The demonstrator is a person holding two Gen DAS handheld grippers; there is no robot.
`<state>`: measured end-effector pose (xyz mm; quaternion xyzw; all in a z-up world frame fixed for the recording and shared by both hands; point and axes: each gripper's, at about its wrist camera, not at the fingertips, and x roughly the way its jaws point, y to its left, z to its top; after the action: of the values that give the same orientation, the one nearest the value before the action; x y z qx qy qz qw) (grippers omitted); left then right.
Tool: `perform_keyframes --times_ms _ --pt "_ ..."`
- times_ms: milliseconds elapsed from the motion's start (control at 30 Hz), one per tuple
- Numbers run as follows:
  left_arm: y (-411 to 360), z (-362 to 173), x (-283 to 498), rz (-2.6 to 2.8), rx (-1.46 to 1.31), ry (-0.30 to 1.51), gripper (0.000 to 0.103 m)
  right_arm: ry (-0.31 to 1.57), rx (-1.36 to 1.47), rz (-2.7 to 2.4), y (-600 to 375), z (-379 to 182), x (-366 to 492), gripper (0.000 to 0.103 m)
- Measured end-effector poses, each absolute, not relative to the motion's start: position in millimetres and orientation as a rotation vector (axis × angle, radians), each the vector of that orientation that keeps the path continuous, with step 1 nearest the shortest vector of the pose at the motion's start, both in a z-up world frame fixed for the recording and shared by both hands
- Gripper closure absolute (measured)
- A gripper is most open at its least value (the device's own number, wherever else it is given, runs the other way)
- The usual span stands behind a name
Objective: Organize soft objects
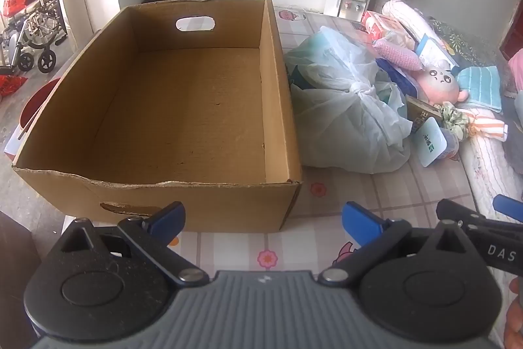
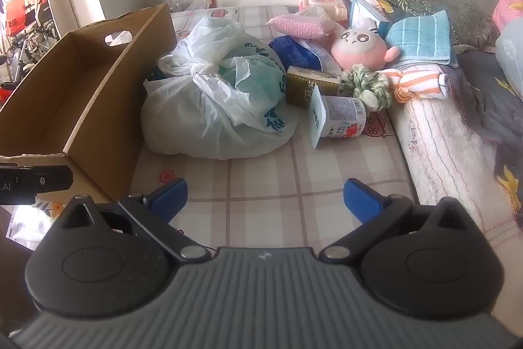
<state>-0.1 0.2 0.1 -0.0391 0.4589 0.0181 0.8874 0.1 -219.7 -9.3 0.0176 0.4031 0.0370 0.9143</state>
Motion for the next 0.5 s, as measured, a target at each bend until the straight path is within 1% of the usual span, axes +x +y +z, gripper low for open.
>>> perform_keyframes --times_ms 167,500 --pt "0.7 2.7 -3.1 0.043 -0.079 0.934 0.001 0.829 0.034 0.077 -219.2 -8.4 1.3 0.001" --pt "-3.5 -1.9 -0.6 0.031 -0.066 0.960 0.001 0.830 0.012 0.065 -220.8 -6.2 4.7 0.001"
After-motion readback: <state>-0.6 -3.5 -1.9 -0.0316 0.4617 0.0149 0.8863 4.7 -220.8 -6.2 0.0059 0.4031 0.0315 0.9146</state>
